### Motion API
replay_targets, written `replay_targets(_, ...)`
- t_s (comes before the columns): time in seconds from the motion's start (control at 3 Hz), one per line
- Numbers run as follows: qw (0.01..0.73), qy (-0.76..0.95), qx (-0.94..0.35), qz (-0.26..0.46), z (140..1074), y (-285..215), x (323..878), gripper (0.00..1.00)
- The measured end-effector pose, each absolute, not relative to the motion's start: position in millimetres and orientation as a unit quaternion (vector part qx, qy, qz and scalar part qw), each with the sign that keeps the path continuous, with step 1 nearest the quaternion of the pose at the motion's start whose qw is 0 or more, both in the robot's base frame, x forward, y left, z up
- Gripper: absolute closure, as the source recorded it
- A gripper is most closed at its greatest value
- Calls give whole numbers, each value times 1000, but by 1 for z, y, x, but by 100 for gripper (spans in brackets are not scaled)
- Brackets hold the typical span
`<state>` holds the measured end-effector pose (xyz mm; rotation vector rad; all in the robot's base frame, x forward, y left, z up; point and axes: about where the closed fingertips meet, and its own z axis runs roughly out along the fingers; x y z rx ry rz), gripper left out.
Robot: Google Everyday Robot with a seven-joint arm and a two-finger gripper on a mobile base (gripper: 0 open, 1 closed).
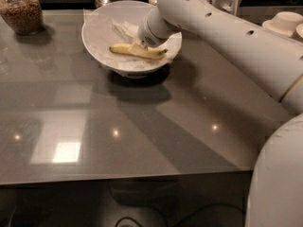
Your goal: Pick banana from white bowl
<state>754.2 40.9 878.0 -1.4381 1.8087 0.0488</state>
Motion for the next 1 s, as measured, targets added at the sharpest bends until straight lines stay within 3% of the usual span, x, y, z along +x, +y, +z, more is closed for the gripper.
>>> replay_targets(0.67, 377, 729, -571, -14, 850, 24, 770, 46)
replay_targets(1.0, 367, 737, -567, -29, 841, 12, 776, 48)
